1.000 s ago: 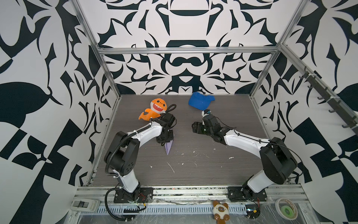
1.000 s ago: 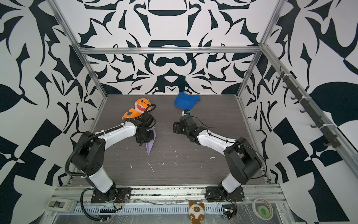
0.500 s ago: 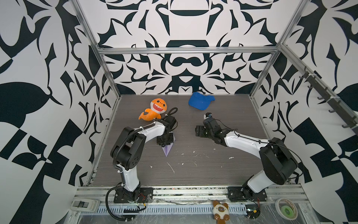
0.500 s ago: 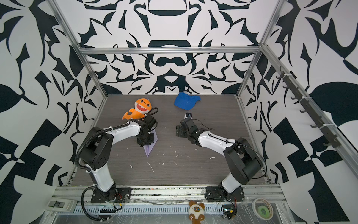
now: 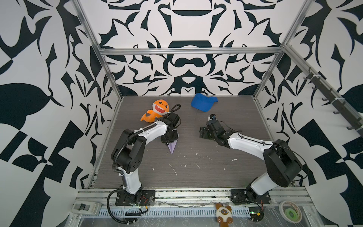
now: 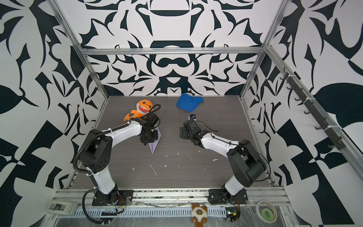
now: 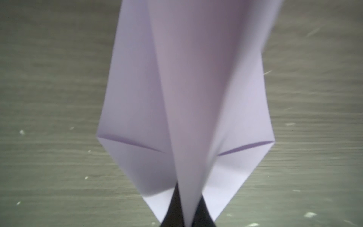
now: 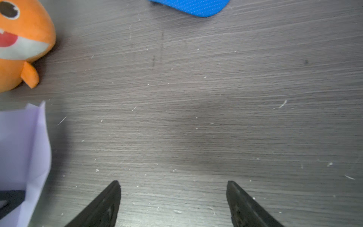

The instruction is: Fold a paper plane with a square sheet of paper (pick it up from the middle)

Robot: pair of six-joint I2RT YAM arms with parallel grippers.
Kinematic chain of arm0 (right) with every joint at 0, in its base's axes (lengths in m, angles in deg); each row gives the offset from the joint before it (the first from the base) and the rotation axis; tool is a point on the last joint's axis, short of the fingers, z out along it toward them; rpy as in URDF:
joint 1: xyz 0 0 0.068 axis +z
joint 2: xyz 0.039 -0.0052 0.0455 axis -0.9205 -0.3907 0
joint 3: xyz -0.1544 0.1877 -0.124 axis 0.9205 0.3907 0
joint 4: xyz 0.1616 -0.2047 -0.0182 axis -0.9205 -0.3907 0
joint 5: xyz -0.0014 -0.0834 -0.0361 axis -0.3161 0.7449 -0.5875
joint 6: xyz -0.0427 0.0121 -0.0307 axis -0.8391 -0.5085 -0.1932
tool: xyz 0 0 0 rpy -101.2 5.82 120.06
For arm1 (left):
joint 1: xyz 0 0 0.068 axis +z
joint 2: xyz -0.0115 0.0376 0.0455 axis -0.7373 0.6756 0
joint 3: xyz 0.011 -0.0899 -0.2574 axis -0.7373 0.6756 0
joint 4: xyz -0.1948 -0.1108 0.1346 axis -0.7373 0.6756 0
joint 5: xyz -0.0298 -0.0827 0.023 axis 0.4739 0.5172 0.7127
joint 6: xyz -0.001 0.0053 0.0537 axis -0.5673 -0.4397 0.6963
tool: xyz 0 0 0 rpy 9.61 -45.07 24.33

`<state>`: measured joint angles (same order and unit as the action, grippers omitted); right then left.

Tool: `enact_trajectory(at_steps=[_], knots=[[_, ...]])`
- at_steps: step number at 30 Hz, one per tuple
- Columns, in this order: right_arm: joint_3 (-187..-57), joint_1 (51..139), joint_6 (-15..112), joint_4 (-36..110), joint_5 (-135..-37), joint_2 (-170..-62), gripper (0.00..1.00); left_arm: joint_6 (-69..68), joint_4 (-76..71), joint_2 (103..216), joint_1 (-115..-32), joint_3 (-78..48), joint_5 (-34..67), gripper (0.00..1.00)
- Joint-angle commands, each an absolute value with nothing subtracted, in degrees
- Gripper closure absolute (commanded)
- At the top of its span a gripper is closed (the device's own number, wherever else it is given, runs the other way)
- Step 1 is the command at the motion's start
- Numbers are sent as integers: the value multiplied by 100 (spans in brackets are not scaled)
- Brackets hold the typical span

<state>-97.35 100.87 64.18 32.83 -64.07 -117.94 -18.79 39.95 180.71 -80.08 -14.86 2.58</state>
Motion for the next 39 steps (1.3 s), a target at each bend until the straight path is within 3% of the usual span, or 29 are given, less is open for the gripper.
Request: enact_trajectory(at_steps=[1,10,26,35,39], knots=[[-9690,9945,6562,3209,-6090,-11449,13,-2116,3864,18330,-8195,-1904,488,94],[-9255,9645,6563,3132,-6220,-11043,15,-2256,4398,19467,-8477,-3164,316,93],[-8941,9584,6716,3381,-6727,-11079,17,-2406,4734,20046,-8485,-3552,177,85],[-9128,9585,6680,3273,-6728,-11011,17,-2539,4691,19889,-8485,-3599,300,82],[-9479,9576,6403,2989,-6380,-10775,13,-2481,4759,19311,-8477,-3626,246,72]])
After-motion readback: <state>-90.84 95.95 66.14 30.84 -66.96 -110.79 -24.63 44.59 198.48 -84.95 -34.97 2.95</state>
